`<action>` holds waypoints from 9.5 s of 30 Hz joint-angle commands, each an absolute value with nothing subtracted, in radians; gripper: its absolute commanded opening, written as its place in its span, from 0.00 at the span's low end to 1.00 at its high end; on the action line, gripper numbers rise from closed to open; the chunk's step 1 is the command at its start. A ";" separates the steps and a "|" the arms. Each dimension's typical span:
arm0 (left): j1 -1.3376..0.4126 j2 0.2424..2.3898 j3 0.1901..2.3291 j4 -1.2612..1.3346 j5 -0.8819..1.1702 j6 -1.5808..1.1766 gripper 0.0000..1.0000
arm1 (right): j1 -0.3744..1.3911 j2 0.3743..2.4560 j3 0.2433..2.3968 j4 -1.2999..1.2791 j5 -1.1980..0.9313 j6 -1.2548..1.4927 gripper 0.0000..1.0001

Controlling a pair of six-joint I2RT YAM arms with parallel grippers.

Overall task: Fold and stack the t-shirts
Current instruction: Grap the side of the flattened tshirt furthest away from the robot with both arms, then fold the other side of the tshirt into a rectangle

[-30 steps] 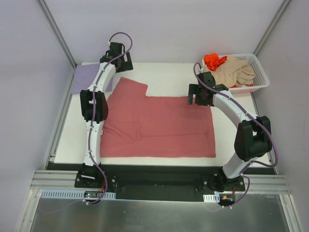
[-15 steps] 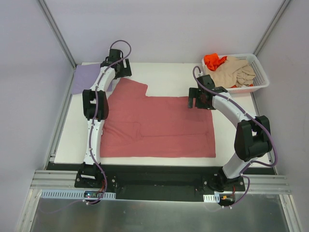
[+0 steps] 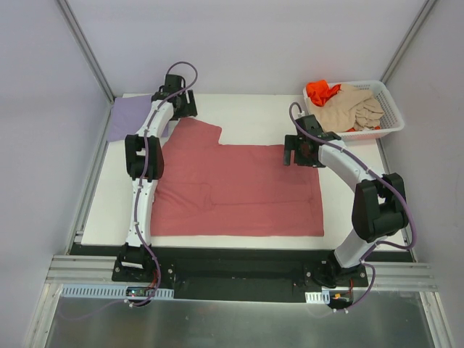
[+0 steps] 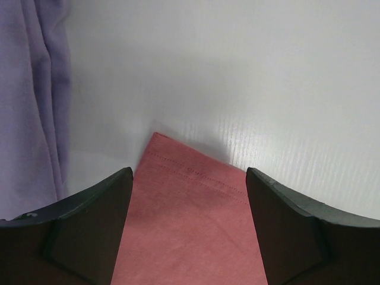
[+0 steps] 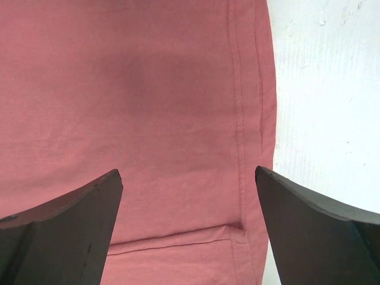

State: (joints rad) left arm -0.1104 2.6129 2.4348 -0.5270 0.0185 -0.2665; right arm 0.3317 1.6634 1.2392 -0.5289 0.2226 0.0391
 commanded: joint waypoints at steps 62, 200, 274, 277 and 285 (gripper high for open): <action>-0.160 2.640 2.456 -0.741 -0.040 -0.259 0.00 | 0.276 2.267 1.861 -0.615 0.537 0.288 0.70; -0.383 0.841 0.500 -0.334 -0.279 -0.620 0.00 | 0.319 1.370 0.802 -0.296 0.118 0.212 0.01; -0.302 1.298 0.638 -0.285 0.362 -0.577 0.98 | 0.304 1.396 0.719 -0.236 -0.216 0.164 0.96; -0.354 1.224 0.598 -0.288 0.422 -0.583 0.99 | 0.302 1.394 0.713 -0.242 -0.195 0.167 0.96; -0.457 1.000 0.532 -0.304 0.552 -0.632 0.99 | 0.290 1.388 0.713 -0.291 -0.133 0.155 0.96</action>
